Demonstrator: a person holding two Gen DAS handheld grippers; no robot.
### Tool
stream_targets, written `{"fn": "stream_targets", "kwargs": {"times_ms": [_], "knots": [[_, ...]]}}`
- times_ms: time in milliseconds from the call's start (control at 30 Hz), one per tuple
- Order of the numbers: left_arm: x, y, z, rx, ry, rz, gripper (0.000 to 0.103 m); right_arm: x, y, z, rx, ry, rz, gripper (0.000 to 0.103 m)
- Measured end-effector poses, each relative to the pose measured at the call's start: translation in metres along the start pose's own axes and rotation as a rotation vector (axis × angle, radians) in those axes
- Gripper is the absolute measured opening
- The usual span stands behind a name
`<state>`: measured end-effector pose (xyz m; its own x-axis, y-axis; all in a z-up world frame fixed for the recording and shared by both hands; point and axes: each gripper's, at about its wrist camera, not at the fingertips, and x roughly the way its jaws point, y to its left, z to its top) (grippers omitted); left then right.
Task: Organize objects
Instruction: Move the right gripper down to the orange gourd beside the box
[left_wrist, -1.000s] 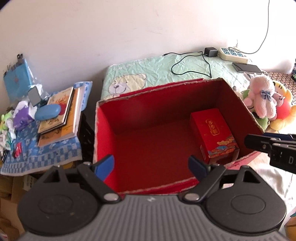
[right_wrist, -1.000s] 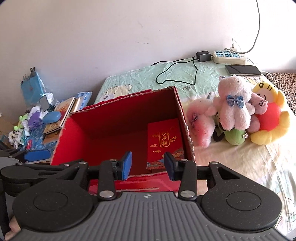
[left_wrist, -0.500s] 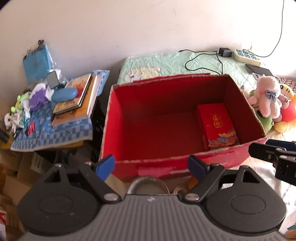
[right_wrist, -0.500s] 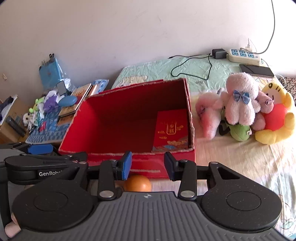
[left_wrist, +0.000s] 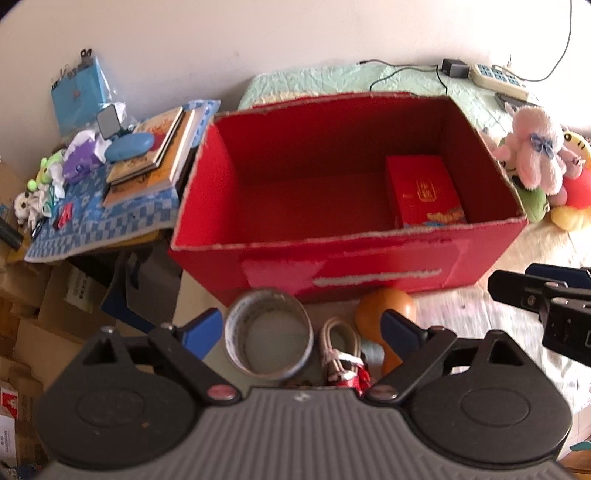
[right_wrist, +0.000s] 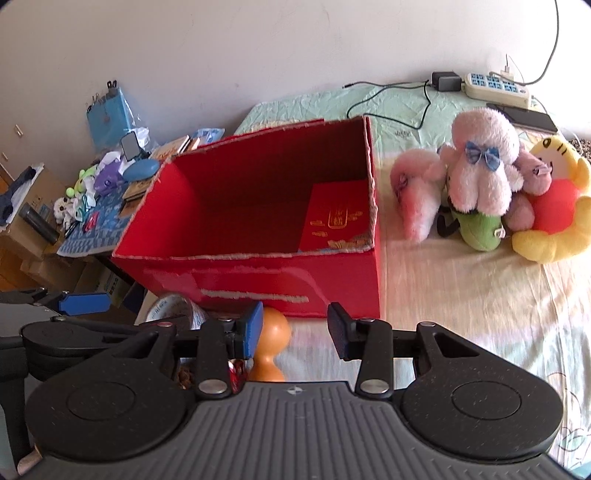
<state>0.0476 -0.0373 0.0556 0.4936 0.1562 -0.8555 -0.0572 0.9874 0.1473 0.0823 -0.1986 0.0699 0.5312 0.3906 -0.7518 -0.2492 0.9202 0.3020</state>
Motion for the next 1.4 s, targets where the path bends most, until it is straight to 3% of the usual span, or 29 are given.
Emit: {"fn": "stream_targets", "kwargs": {"times_ms": [333, 1100, 1233, 1400], "knots": [[0.013, -0.004, -0.01, -0.017, 0.055, -0.008, 0.095, 0.01, -0.004, -0.012, 0.011, 0.059, 0.001, 0.042], [0.034, -0.014, -0.006, 0.063, 0.082, -0.051, 0.094, 0.034, -0.017, -0.013, 0.1, 0.137, 0.027, 0.042], [0.032, -0.013, -0.007, 0.086, 0.052, -0.099, 0.09, 0.039, -0.025, -0.011, 0.132, 0.148, 0.079, 0.042], [0.024, -0.003, -0.018, 0.124, 0.002, -0.253, 0.088, 0.046, -0.032, -0.008, 0.16, 0.165, 0.126, 0.042]]}}
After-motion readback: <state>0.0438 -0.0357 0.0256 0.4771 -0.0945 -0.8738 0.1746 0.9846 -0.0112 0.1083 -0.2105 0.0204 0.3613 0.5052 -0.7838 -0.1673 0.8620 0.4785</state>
